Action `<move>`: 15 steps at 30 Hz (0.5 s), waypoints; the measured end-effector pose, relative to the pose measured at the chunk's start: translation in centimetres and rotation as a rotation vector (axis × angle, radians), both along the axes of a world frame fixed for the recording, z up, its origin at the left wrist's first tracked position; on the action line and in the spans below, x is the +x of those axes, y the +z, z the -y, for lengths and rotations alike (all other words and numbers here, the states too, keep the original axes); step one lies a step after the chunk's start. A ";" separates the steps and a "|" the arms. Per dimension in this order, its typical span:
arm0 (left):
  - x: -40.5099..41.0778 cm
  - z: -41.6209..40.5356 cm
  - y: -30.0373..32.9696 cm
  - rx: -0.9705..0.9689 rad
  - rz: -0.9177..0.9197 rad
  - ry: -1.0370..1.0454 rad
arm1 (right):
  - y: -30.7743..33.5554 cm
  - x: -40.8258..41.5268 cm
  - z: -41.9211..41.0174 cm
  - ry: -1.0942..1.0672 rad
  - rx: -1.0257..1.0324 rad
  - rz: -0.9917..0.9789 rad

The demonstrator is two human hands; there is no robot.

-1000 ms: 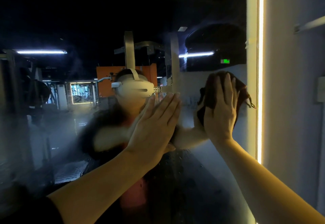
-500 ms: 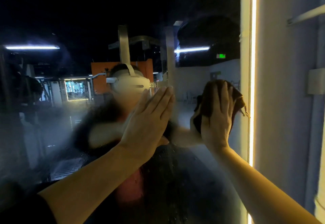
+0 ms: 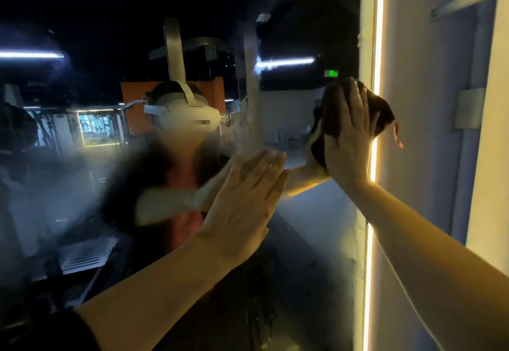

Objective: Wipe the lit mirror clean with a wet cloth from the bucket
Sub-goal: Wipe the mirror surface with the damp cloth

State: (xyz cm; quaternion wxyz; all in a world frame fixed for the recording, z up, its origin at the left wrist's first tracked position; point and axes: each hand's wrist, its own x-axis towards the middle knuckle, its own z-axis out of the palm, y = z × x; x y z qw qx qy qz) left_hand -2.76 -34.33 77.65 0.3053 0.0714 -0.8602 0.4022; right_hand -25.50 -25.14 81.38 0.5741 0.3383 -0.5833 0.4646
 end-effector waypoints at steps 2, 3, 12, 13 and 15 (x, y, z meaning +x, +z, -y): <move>-0.4 0.4 -0.2 -0.011 0.008 -0.003 | 0.8 -0.5 -0.7 -0.011 -0.010 -0.011; -0.5 0.6 -0.3 -0.021 0.012 -0.005 | 0.1 -0.5 -0.7 0.000 -0.034 -0.002; -1.2 1.6 -0.8 -0.064 0.037 0.009 | -9.7 0.4 -1.1 0.076 0.042 0.045; -1.2 1.5 -0.8 -0.067 0.036 0.011 | -9.0 0.2 -1.3 0.072 0.054 0.037; -1.2 1.5 -1.1 -0.075 0.022 0.001 | -7.3 -0.4 -1.8 0.072 0.048 0.012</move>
